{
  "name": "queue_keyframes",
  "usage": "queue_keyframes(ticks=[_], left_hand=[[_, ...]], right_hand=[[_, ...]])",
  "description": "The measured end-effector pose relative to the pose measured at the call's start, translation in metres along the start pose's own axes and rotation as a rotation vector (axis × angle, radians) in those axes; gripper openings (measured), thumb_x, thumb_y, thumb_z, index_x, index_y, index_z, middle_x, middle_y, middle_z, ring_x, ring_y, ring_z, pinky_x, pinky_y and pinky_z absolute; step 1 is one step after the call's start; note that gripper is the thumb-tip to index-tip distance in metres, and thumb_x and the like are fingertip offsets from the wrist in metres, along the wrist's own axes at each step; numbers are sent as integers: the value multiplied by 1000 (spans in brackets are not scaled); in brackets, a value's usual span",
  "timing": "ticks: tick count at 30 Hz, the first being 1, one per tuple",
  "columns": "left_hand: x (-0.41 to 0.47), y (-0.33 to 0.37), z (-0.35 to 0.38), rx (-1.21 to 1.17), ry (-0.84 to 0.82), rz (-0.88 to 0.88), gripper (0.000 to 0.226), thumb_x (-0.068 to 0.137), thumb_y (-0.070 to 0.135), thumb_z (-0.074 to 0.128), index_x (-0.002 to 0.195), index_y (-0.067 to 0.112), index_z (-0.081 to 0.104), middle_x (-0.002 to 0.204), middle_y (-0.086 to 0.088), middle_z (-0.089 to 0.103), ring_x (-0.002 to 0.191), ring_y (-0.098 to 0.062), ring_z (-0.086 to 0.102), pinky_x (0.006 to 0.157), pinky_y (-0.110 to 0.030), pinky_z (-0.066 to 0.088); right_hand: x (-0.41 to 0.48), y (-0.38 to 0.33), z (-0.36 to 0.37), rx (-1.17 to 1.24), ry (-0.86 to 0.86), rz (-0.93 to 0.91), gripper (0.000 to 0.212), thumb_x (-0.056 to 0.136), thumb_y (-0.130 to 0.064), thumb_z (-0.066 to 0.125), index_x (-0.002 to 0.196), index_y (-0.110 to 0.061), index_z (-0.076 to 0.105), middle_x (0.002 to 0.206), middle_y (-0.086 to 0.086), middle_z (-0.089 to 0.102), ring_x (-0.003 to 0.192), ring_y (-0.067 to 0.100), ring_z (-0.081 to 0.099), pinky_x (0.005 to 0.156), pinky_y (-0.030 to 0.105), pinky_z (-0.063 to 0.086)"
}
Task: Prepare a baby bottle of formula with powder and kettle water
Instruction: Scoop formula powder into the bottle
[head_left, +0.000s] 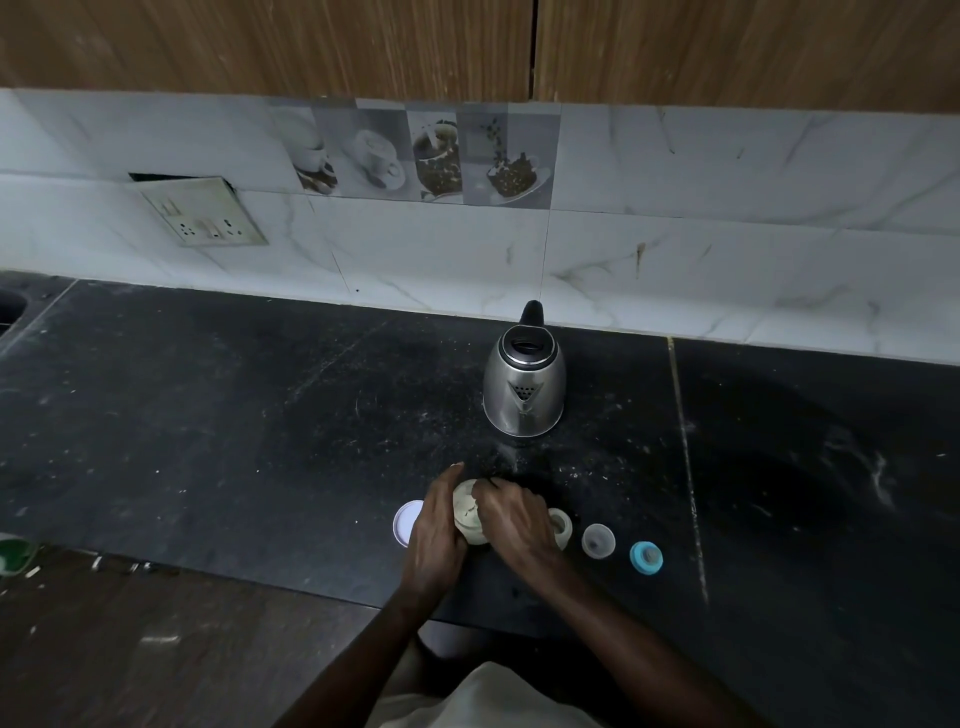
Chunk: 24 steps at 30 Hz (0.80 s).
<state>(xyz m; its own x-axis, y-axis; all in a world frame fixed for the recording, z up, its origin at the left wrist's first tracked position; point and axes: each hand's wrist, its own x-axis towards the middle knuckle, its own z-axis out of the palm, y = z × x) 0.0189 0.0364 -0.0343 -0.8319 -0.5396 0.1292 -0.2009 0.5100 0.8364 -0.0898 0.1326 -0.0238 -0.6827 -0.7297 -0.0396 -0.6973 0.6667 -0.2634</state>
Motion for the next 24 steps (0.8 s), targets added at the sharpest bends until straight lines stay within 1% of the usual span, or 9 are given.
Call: queue_keyframes(ticks=[3,5,8,11,13,16,20,22,24], left_hand=[[0,2,-1,20,10,-21,58,95,5,62,150,7,46,149,4,53,137,2,49,109,-10,35],[1,2,0,64,10,-11,57,93,0,59,149,6,47,149,-1,54,135,3,49,108,-7,33],[6,-3,1,122,12,7,57,94,-4,49,150,4,44,152,-8,52,136,-6,49,110,-9,35],[15,1,5,125,28,27,51,101,4,39,152,10,42,153,-4,51,136,0,50,111,-21,43],[23,12,8,69,68,-5,41,109,12,46,150,16,45,150,2,54,130,11,51,106,-15,44],[45,35,15,69,80,19,42,109,27,53,149,19,45,150,2,53,132,1,51,109,-21,44],[90,67,17,52,-19,64,55,106,40,56,152,15,39,153,-3,44,130,6,36,101,4,24],[116,81,15,11,-30,33,59,106,48,52,153,18,36,152,-1,41,130,5,36,103,-4,29],[143,91,12,-14,-12,4,58,107,48,48,154,15,35,154,-7,40,136,-7,38,112,-21,33]], right_hand=[[-7,2,-5,103,132,59,10,89,-19,69,93,-27,71,86,-2,73,68,31,73,51,40,52],[-9,7,-16,251,180,163,7,92,-20,67,92,-26,71,89,-3,74,75,29,72,57,40,53],[-10,25,-23,468,237,310,9,92,-20,70,96,-27,74,92,-7,78,82,20,73,69,41,59],[-12,45,-30,692,319,425,8,89,-21,80,89,-27,75,79,-12,76,66,9,72,62,42,61],[-11,58,-40,762,336,509,13,89,-23,83,81,-24,73,68,-10,72,55,10,68,59,45,60],[-10,75,-56,755,337,526,10,88,-12,78,90,-21,74,72,-8,72,63,11,70,67,44,62],[10,85,-88,614,374,466,25,83,-10,75,106,-21,74,80,-3,74,73,15,70,69,33,57],[32,86,-106,575,406,431,31,84,-8,75,114,-16,73,86,5,76,78,20,71,70,31,55],[60,86,-120,574,443,415,30,86,-8,74,116,-11,73,93,10,77,84,24,73,72,30,55]])
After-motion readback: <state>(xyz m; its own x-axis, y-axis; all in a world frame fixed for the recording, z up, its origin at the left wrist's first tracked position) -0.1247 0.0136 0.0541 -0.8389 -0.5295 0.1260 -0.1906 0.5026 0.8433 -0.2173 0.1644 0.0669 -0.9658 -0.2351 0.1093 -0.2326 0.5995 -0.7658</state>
